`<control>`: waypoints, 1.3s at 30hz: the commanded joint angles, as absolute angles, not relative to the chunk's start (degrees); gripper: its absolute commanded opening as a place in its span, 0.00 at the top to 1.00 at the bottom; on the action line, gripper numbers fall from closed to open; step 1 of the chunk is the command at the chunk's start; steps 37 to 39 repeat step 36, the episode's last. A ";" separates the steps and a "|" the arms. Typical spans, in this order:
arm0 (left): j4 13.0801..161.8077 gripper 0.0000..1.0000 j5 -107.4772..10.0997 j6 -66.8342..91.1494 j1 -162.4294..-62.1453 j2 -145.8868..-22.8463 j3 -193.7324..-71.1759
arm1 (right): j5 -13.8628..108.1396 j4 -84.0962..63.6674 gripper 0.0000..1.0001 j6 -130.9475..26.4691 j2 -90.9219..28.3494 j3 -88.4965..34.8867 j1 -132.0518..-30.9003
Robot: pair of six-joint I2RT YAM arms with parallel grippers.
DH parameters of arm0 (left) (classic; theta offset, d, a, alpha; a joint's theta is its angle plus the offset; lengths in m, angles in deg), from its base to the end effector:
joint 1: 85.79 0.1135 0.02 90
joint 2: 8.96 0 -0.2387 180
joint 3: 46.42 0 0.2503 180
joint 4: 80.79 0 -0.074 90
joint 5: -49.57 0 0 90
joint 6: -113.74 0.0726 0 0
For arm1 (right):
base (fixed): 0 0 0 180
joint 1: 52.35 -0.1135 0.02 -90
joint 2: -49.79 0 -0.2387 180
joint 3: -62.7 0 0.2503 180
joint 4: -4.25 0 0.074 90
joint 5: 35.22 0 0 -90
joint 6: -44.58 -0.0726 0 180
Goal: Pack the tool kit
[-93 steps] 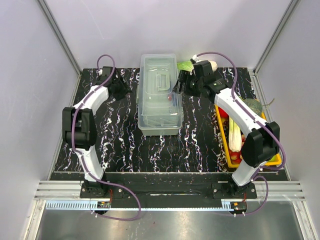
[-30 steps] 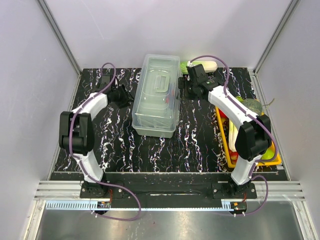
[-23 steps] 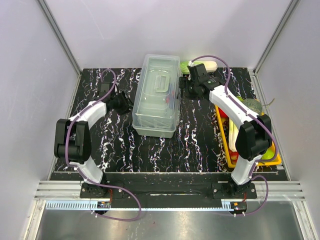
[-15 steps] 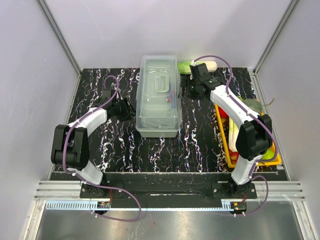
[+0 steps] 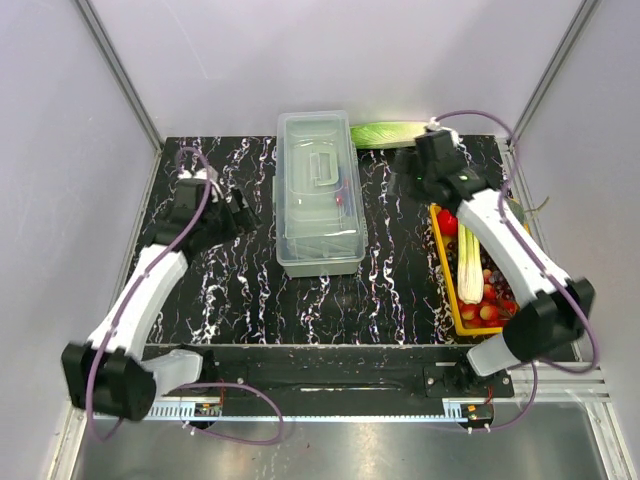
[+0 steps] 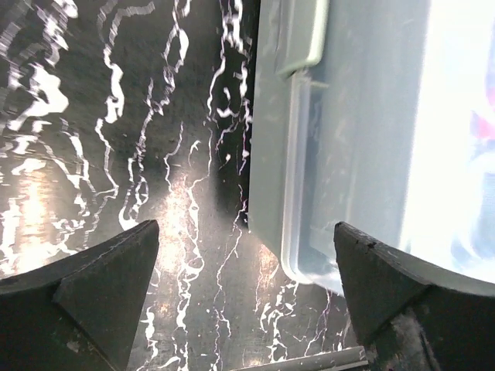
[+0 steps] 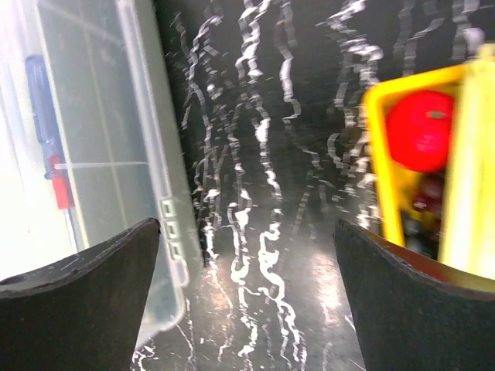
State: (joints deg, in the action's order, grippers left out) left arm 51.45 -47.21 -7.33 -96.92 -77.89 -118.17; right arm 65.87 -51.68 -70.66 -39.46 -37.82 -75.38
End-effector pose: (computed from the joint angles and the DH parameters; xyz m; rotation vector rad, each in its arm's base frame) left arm 0.2805 -0.0639 0.2454 -0.3579 2.3772 -0.4917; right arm 0.3420 0.1302 0.2990 0.1399 2.3358 0.1922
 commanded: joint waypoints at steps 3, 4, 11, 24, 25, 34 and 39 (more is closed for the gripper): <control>41.15 0.01 -36.22 -8.86 -96.60 -59.70 -123.21 | 78.93 -60.06 0.01 -66.96 -21.42 -34.50 -72.65; 39.30 0.01 -35.60 -9.65 -96.60 -57.41 -123.56 | 80.17 -60.59 0.00 -66.26 -18.35 -33.88 -72.65; 30.33 0.01 -31.38 -11.68 -96.60 -40.45 -125.93 | 89.93 -58.14 0.00 -65.82 3.27 -27.38 -72.65; 22.94 0.01 -28.56 -10.81 -96.60 -30.93 -133.15 | 83.87 -56.11 0.01 -62.21 20.96 -24.47 -72.65; 22.76 0.01 -28.74 -10.89 -96.51 -30.85 -133.32 | 83.70 -56.11 0.00 -62.30 21.40 -24.82 -72.65; 22.94 0.01 -28.83 -9.84 -96.60 -31.90 -134.73 | 81.76 -56.99 0.01 -63.79 22.64 -25.53 -72.65; 22.85 0.01 -29.35 -9.75 -96.60 -31.90 -134.90 | 81.76 -57.08 0.01 -64.06 22.72 -25.26 -72.65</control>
